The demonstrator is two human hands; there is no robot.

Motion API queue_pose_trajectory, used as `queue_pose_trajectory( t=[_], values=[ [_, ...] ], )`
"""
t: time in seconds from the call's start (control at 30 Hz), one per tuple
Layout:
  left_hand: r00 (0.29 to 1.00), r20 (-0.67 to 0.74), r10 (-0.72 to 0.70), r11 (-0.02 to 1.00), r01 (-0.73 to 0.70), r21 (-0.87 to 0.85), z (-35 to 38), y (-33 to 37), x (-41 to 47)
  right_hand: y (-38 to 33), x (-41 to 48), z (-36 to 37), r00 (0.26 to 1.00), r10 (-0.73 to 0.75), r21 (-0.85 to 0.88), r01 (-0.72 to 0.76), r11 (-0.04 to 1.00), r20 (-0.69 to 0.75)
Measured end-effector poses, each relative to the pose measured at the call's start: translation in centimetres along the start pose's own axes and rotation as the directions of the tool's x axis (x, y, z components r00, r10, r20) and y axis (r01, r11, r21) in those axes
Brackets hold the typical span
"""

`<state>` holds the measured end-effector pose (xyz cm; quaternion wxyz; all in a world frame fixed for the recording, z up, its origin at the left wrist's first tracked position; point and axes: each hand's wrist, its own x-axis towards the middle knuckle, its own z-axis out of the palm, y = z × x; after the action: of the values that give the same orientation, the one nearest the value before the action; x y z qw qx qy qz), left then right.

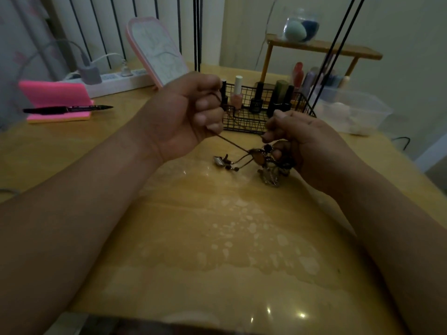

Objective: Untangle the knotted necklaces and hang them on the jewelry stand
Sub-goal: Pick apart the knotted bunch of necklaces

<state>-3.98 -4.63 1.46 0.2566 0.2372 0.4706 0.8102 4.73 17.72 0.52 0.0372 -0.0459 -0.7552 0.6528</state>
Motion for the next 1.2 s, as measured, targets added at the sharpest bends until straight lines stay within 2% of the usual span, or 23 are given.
queue_pose_trajectory(
  t=[0.1, 0.27, 0.4, 0.53, 0.63, 0.7, 0.8, 0.93, 0.97, 1.03, 1.13, 1.2],
  values=[
    [1.000, 0.002, 0.026, 0.995, -0.026, -0.098, -0.9, 0.6, 0.1, 0.1, -0.1, -0.2, 0.999, -0.037, -0.156, 0.032, 0.987, -0.031],
    [0.996, -0.042, 0.075, 0.994, -0.078, -0.078, -1.9, 0.9, 0.5, 0.0, -0.5, 0.2, 0.994, -0.107, -0.333, 0.107, 0.937, 0.019],
    [0.984, -0.144, 0.107, 0.994, -0.105, 0.022, -2.2, 0.5, 0.7, 0.2, -0.7, 0.2, 0.982, -0.164, -0.532, 0.187, 0.826, 0.090],
    [0.974, -0.187, 0.129, 0.990, -0.114, 0.087, -2.4, 0.4, 0.8, 0.5, -0.6, 0.4, 0.983, -0.031, -0.712, 0.152, 0.685, 0.179],
    [0.948, -0.256, 0.189, 0.947, -0.107, 0.302, -2.1, 0.4, 0.7, 0.4, -0.5, 0.4, 0.978, -0.013, -0.750, 0.168, 0.639, 0.208],
    [0.910, -0.330, 0.253, 0.857, -0.052, 0.513, -1.8, 0.1, 0.5, 0.5, -0.5, 0.2, 0.972, -0.026, -0.754, 0.199, 0.626, 0.235],
    [0.881, -0.351, 0.318, 0.615, 0.090, 0.783, -1.6, -0.9, 0.3, 0.5, -0.6, 0.4, 0.961, -0.035, -0.758, 0.239, 0.606, 0.275],
    [0.957, -0.157, 0.243, 0.164, 0.120, 0.979, -1.3, -2.3, 0.2, 0.7, -0.5, 0.9, 0.952, -0.093, -0.788, 0.294, 0.541, 0.291],
    [0.969, -0.116, 0.216, 0.099, 0.097, 0.990, -1.1, -2.3, 0.2, 0.8, -0.4, 1.0, 0.952, -0.106, -0.797, 0.298, 0.525, 0.286],
    [0.991, -0.031, 0.129, 0.077, 0.021, 0.997, -0.4, -2.3, -0.1, 0.8, -0.4, 0.9, 0.959, -0.126, -0.793, 0.282, 0.540, 0.256],
    [0.996, 0.059, -0.061, 0.033, -0.057, 0.998, 0.4, -2.7, -0.4, 0.9, -0.3, 0.7, 0.977, -0.146, -0.644, 0.211, 0.735, 0.153],
    [0.996, 0.073, -0.056, 0.013, -0.072, 0.997, 0.5, -3.0, -0.3, 0.7, -0.3, 0.6, 0.989, -0.119, -0.497, 0.145, 0.856, 0.084]
  ],
)
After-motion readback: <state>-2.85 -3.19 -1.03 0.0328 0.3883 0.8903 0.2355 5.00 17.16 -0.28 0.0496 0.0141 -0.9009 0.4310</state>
